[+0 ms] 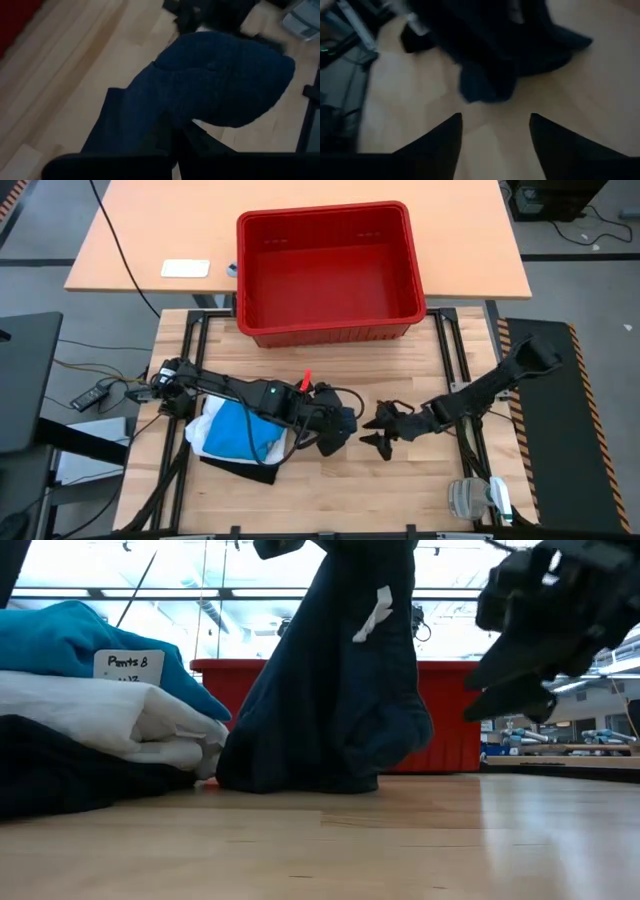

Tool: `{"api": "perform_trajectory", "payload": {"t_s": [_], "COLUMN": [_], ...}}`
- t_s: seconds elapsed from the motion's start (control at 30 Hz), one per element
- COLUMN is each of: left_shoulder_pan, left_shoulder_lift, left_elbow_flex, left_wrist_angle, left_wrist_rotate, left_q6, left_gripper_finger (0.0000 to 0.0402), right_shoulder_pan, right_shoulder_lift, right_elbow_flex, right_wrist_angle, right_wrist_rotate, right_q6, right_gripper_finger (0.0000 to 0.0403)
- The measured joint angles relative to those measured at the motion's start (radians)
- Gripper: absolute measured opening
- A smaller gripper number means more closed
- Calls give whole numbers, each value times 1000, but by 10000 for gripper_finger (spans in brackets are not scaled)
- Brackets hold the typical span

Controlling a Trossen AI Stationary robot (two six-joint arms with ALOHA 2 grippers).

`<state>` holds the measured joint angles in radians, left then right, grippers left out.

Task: Fold laundry
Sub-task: Fold the dark blue short

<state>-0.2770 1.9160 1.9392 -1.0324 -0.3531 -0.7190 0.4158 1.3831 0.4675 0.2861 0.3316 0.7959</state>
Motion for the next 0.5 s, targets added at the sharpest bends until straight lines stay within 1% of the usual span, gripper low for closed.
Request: {"api": "perform_trajectory", "payload": {"t_s": [0.07, 0.1, 0.2, 0.3, 0.4, 0.47, 0.5], "left_shoulder_pan": [1, 3, 11, 27, 42, 51, 54], "left_shoulder_lift": [0, 0, 0, 0, 0, 0, 0], "left_elbow_flex": [0, 0, 0, 0, 0, 0, 0], "left_wrist_angle": [20, 33, 52, 61, 63, 63, 61], "left_wrist_rotate": [0, 0, 1, 11, 30, 35, 37], "left_q6": [-2, -3, -12, -14, -28, -34, -37], "left_gripper_finger": [9, 9, 9, 9, 9, 9, 9], "right_shoulder_pan": [-16, -26, -53, -76, -102, -112, -115], "right_shoulder_lift": [53, 80, 156, 218, 252, 253, 246], "right_elbow_flex": [0, 0, 0, 1, 1, 1, 1], "right_wrist_angle": [63, 106, 234, 316, 362, 373, 371], "right_wrist_rotate": [3, -13, -115, -173, -223, -226, -226], "right_q6": [-32, -51, -97, -117, -113, -88, -87], "right_gripper_finger": [266, 278, 308, 321, 309, 278, 252]}}
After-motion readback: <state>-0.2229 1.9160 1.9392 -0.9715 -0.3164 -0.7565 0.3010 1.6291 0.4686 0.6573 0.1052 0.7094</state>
